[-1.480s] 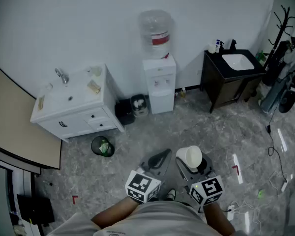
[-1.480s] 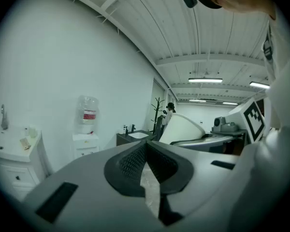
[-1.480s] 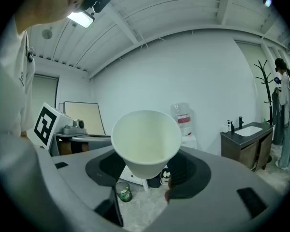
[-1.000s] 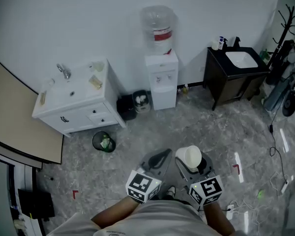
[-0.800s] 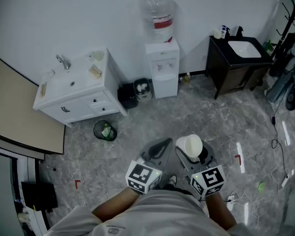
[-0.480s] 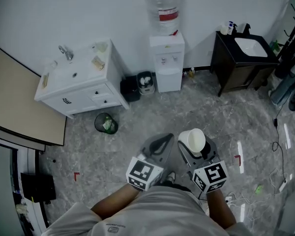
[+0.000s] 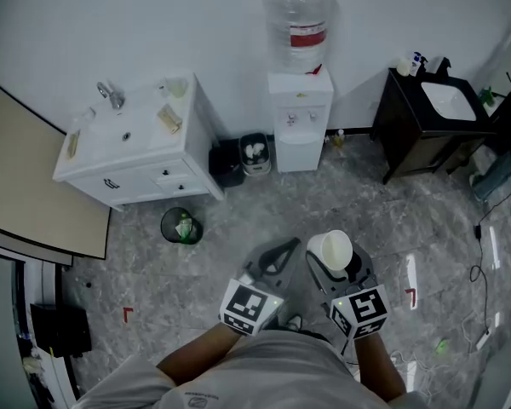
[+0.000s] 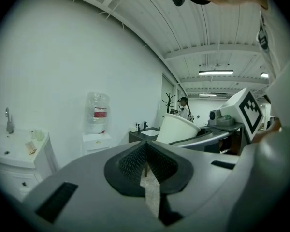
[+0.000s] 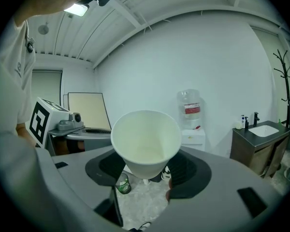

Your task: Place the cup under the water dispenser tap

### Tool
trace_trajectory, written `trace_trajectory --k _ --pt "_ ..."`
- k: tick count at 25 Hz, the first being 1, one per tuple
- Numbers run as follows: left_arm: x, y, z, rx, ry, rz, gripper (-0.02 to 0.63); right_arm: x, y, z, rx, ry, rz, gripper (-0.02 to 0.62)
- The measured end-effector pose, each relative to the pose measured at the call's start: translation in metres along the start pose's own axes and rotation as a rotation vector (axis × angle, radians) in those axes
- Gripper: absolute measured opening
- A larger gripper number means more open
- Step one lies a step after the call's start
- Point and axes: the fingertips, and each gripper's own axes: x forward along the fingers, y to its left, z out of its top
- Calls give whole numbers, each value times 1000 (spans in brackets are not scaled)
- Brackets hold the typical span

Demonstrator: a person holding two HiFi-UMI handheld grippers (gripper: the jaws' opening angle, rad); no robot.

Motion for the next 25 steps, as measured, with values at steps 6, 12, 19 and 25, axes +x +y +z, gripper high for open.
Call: trace_trajectory --k 6,12,19,25 --pt "49 85 11 6 -3 -36 6 88 -32 25 4 16 -33 273" --pt "92 151 20 22 5 -67 6 157 -60 44 10 21 -67 273" --pt "140 209 25 16 -1 -58 6 222 -94 51 7 55 -56 273" --pt "197 253 25 3 8 -26 6 280 -138 54 12 77 -12 273"
